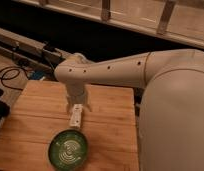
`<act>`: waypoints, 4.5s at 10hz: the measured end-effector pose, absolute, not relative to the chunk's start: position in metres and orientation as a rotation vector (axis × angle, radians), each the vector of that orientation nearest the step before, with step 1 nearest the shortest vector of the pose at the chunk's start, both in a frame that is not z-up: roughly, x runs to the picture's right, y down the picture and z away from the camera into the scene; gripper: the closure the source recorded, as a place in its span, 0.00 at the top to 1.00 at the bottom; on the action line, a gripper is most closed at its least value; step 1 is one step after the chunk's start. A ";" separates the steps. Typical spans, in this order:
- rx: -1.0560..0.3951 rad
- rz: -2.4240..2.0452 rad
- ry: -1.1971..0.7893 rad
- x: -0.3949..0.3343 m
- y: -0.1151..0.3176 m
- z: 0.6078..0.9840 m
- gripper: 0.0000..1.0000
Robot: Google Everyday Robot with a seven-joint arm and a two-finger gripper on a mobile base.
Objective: Place the bottle in the ceramic bowl
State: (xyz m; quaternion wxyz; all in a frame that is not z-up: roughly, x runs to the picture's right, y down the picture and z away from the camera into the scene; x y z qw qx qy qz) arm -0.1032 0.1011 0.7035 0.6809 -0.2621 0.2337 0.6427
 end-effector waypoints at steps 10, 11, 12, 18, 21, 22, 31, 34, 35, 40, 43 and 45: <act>-0.588 1.442 0.524 -0.103 0.101 0.703 0.65; -0.588 1.442 0.524 -0.103 0.101 0.704 0.65; -0.588 1.442 0.524 -0.103 0.101 0.703 0.65; -0.588 1.443 0.524 -0.103 0.101 0.704 0.65; -0.574 1.434 0.511 -0.103 0.099 0.707 0.65; -0.562 1.415 0.483 -0.107 0.093 0.715 0.65; -0.493 1.379 0.376 -0.130 0.088 0.785 0.65; -0.504 1.381 0.433 -0.119 0.105 0.783 0.65; -0.514 1.389 0.464 -0.107 0.119 0.790 0.65; -0.567 1.401 0.512 -0.104 0.143 0.801 0.65; -0.573 1.381 0.510 -0.116 0.140 0.800 0.65; -0.584 1.365 0.517 -0.123 0.141 0.805 0.65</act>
